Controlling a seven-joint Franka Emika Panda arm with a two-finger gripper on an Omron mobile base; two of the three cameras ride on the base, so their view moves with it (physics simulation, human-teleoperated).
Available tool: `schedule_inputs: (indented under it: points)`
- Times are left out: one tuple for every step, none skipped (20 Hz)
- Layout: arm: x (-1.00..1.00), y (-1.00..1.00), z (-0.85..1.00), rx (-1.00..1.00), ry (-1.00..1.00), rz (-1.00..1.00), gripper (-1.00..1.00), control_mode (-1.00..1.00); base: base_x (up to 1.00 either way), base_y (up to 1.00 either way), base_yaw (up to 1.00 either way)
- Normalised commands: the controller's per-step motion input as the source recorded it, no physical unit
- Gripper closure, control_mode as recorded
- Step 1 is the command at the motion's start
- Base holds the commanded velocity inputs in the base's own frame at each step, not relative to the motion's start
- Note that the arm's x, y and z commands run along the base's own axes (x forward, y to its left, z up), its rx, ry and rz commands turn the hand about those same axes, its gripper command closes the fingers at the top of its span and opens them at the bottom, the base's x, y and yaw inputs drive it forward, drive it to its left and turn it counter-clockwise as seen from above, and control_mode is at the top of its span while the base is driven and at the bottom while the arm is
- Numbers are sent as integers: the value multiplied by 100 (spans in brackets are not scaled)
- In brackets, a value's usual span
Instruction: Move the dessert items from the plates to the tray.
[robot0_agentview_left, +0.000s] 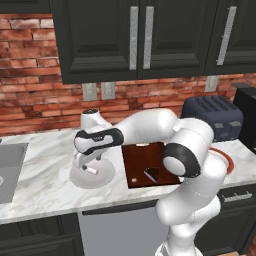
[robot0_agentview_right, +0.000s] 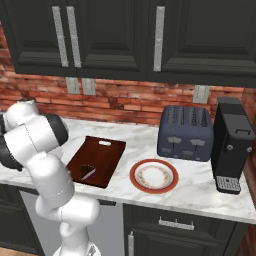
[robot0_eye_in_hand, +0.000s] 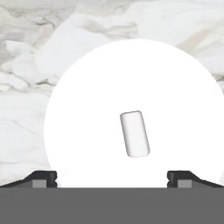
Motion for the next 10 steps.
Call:
schedule_inputs:
  points:
    - [13, 0, -24, -3, 0, 0, -100, -100, 0, 0, 0]
    - [11, 0, -22, -2, 0, 0, -100, -100, 0, 0, 0]
    - [15, 0, -23, -1, 0, 0, -100, -100, 0, 0, 0]
    - [16, 0, -25, 0, 0, 0, -100, -100, 0, 0, 0]
    - [11, 0, -25, 0, 0, 0, -100, -100, 0, 0, 0]
    - [9, 0, -26, 0, 0, 0, -100, -100, 0, 0, 0]
    - [9, 0, -32, 0, 0, 0, -100, -100, 0, 0, 0]
    - [6, 0, -32, 0, 0, 0, -100, -100, 0, 0, 0]
    - [12, 0, -26, 0, 0, 0, -100, -100, 0, 0, 0]
    - [19, 0, -29, 0, 0, 0, -100, -100, 0, 0, 0]
